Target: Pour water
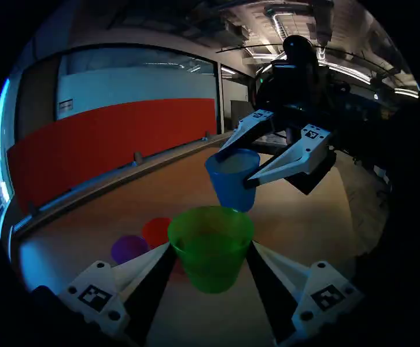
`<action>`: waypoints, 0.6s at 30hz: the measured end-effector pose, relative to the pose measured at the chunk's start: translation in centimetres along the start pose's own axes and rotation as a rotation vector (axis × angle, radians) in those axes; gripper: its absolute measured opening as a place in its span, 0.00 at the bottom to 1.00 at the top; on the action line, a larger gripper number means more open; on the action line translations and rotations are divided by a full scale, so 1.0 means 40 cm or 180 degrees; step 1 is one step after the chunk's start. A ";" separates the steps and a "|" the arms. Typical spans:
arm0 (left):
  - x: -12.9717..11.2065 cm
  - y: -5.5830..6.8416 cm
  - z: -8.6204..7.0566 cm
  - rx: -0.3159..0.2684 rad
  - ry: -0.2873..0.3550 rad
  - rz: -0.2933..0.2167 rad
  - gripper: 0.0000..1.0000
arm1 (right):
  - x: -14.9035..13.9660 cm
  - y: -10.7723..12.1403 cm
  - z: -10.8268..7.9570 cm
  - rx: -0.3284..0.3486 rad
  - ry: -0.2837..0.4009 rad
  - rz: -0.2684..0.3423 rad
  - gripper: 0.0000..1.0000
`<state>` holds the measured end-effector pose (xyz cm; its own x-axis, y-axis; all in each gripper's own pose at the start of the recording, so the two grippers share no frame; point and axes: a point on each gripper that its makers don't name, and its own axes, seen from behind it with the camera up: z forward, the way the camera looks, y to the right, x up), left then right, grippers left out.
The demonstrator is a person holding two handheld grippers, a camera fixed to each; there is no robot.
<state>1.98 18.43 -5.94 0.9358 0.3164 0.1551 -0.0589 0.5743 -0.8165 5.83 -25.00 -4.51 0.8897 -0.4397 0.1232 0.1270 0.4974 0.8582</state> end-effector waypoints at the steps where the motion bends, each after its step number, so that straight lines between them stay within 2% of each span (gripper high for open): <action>1: -0.005 0.003 0.002 -0.0006 -0.0017 0.0004 0.83 | -0.006 -0.002 0.001 0.0008 -0.0007 0.0008 0.93; 11: -0.065 0.028 0.014 -0.0097 -0.0232 0.0045 0.83 | -0.051 -0.038 0.006 0.0140 -0.0083 0.0000 0.93; 18: -0.094 0.034 0.018 -0.0136 -0.0333 0.0084 0.83 | -0.089 -0.064 0.015 0.0264 -0.0168 -0.0020 0.93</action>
<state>-1.88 18.56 -7.21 0.8927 0.4094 0.1885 -0.0662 0.5327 -0.8437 2.09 -25.16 -6.87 0.8643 -0.4826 0.1418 0.0940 0.4319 0.8970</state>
